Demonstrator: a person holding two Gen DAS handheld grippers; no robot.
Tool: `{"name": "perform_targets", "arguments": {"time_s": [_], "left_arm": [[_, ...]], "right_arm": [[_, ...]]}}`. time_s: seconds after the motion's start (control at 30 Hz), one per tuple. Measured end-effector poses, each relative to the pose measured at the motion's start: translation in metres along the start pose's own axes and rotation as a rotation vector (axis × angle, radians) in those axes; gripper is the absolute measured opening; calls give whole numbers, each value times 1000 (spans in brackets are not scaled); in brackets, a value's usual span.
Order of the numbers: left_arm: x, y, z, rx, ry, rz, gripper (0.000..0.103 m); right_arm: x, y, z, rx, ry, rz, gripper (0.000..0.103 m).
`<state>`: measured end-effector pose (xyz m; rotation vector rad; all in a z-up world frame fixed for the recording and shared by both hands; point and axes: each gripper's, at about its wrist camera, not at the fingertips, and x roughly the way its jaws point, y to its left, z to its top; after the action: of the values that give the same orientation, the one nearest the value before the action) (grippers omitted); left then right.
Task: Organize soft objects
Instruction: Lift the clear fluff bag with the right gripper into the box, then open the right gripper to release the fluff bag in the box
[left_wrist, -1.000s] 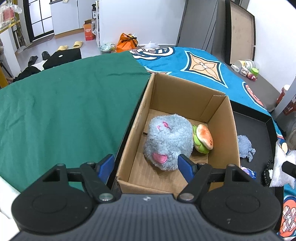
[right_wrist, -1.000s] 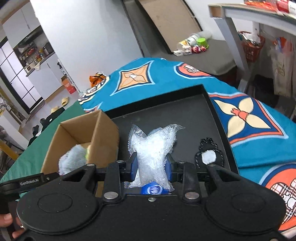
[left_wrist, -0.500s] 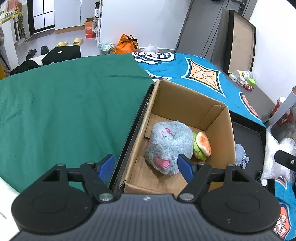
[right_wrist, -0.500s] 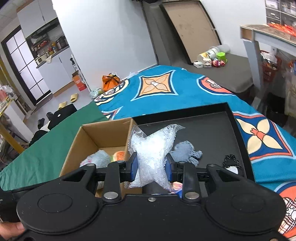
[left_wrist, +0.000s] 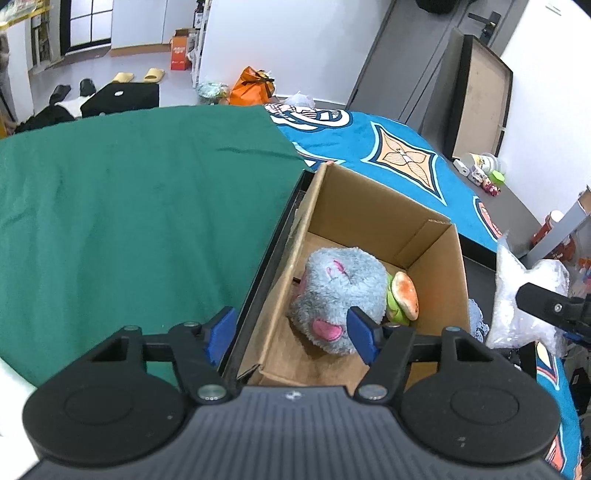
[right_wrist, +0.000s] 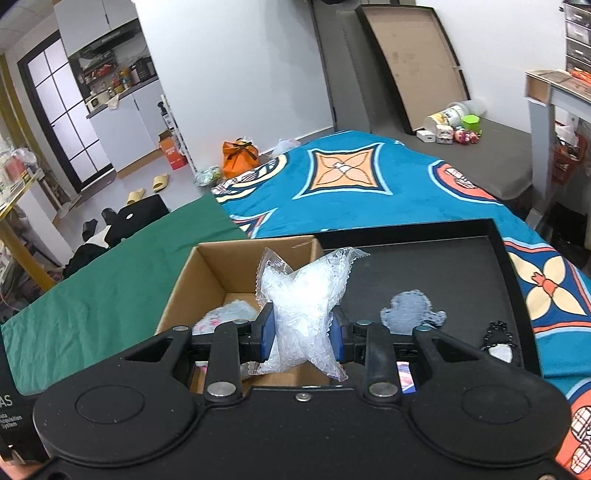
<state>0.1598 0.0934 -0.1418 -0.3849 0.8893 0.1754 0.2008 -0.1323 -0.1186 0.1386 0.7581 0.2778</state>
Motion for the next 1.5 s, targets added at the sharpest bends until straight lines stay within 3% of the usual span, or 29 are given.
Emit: {"name": "perform_targets", "arguments": {"time_s": [0.13,0.3,0.37,0.47,0.6,1.07,1.33,1.5], "left_arm": [[2,5,-1,-11,9,-10,52],[8,9,-2,-12,33,11,21],[8,12,-3,-6,25,21,13],[6,17,-3,-24,21,4,13],[5,18,-2,-32,15,14,13],[0,11,2,-19,20,27,18],[-2,3,2,11,21,46,29],[-4,-4,0,37,17,52,41]], "right_arm": [[5,13,1,-19,5,7,30],[9,29,1,-38,12,3,30],[9,34,0,-45,14,6,31],[9,41,0,-51,16,6,33],[10,47,-3,-61,21,14,59],[-11,-6,-11,22,6,-98,68],[-19,-36,-23,70,11,-118,70],[-20,-50,-30,99,24,-121,71]]}}
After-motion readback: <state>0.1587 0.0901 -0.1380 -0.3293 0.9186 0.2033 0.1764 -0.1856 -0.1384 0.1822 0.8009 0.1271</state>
